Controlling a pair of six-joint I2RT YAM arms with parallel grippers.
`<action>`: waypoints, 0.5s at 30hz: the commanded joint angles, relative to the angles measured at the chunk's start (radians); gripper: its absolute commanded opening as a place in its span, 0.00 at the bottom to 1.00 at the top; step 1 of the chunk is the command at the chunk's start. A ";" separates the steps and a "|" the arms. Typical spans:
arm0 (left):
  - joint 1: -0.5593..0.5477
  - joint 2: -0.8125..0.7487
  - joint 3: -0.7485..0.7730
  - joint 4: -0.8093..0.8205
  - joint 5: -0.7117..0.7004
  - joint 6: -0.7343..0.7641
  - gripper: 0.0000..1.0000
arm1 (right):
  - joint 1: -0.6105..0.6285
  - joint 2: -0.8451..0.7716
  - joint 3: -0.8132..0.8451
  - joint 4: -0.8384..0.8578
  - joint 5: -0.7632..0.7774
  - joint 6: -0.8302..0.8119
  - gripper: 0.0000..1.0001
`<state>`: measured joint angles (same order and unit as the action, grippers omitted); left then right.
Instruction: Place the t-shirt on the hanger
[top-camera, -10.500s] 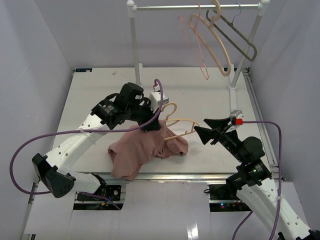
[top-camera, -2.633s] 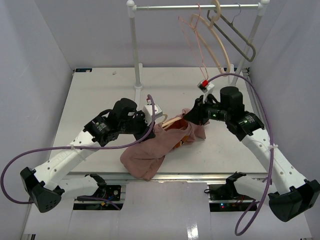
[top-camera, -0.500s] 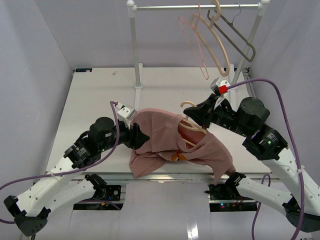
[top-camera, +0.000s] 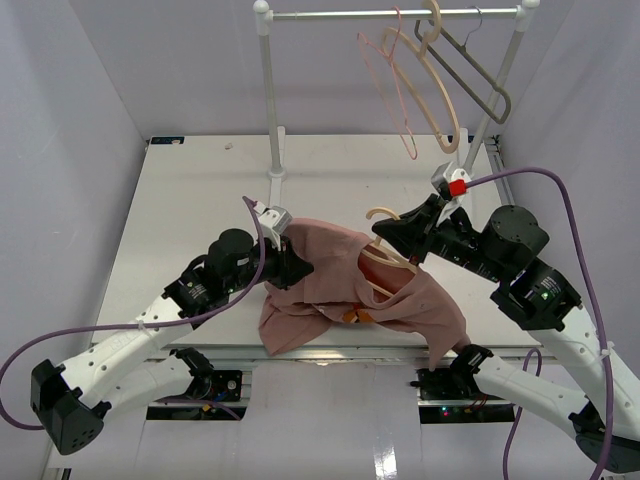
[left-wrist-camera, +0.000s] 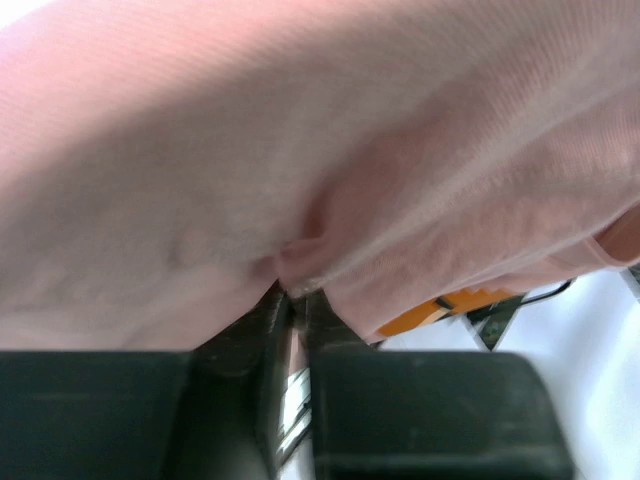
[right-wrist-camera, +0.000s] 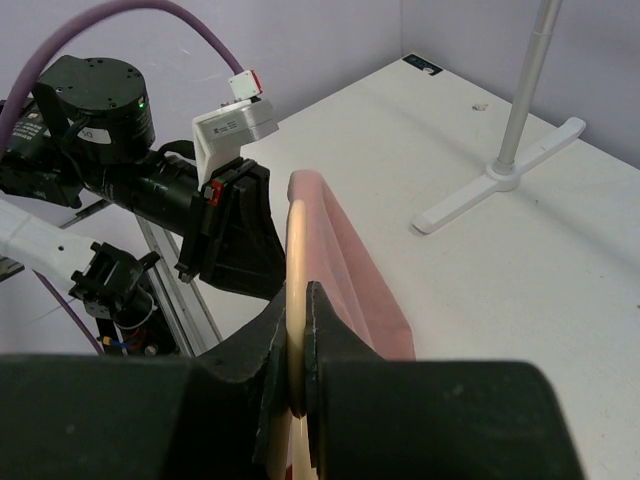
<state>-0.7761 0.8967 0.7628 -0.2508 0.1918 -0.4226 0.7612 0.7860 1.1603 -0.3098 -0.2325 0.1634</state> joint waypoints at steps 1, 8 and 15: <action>-0.002 -0.005 0.012 0.047 0.018 -0.017 0.03 | -0.002 -0.021 -0.007 0.099 0.023 0.010 0.08; -0.003 -0.099 0.102 -0.105 -0.094 0.000 0.00 | -0.002 -0.013 -0.088 0.011 0.106 -0.055 0.08; -0.002 -0.097 0.253 -0.244 -0.240 0.038 0.00 | -0.001 0.014 -0.103 -0.082 0.052 -0.110 0.08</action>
<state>-0.7762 0.8120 0.9151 -0.4085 0.0726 -0.4149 0.7612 0.7959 1.0487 -0.3682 -0.1600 0.1023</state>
